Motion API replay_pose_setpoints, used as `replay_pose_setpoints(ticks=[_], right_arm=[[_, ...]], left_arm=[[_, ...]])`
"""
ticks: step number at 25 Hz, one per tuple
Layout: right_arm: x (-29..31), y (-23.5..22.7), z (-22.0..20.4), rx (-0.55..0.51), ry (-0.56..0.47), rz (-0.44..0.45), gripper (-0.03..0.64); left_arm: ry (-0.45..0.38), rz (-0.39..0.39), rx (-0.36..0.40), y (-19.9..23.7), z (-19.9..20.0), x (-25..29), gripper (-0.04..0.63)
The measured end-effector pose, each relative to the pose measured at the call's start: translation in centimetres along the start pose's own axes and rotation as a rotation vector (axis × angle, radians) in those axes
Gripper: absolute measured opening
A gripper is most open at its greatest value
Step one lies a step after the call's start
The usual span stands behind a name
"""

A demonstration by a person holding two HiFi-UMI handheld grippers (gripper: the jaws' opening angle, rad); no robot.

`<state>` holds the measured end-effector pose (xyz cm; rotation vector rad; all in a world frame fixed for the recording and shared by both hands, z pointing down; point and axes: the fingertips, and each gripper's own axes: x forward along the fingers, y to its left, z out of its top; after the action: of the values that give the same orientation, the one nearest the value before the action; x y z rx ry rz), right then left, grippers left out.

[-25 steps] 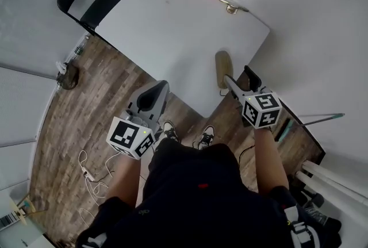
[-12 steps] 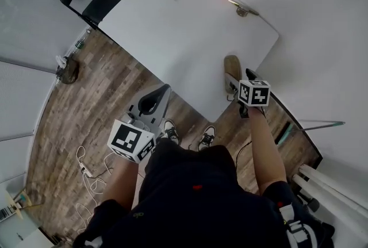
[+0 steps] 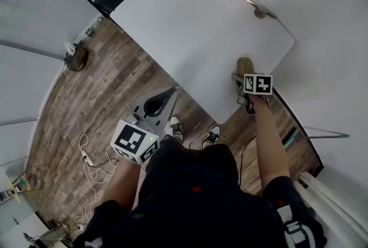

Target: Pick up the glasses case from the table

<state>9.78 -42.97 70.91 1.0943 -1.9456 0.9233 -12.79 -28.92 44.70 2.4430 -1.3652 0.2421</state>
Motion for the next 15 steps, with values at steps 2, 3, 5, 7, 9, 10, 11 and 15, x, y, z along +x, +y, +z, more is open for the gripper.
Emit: replay_pose_setpoints(ticks=[2, 3, 5, 7, 9, 10, 11, 15], right_arm=[[0.1, 0.0, 0.0, 0.007, 0.001, -0.009, 0.379], [0.1, -0.1, 0.0, 0.017, -0.005, -0.014, 0.379], [-0.1, -0.2, 0.1, 0.038, -0.028, -0.022, 0.375], [-0.7, -0.3, 0.3, 0.025, -0.063, -0.037, 0.346], [-1.7, -0.1, 0.8, 0.002, -0.118, -0.046, 0.336], [-2.4, 0.0, 1.1, 0.0, -0.149, -0.041, 0.33], [-3.0, 0.2, 1.4, -0.001, -0.179, -0.032, 0.327], [-7.3, 1.8, 3.7, 0.0, -0.325, 0.018, 0.322]], left_arm=[[-0.004, -0.01, 0.001, -0.3, -0.1, 0.1, 0.023], [-0.007, -0.014, 0.0, -0.4, -0.1, 0.1, 0.023], [-0.009, -0.017, -0.001, -0.4, -0.1, 0.1, 0.023], [-0.012, -0.021, -0.002, -0.5, 0.2, 0.1, 0.023], [-0.018, -0.025, 0.001, -0.5, 0.4, 0.1, 0.023], [-0.021, -0.027, 0.002, -0.5, 0.5, 0.0, 0.023], [-0.024, -0.028, 0.003, -0.6, 0.6, 0.0, 0.023], [-0.045, -0.039, 0.01, -0.9, 1.5, -0.1, 0.023]])
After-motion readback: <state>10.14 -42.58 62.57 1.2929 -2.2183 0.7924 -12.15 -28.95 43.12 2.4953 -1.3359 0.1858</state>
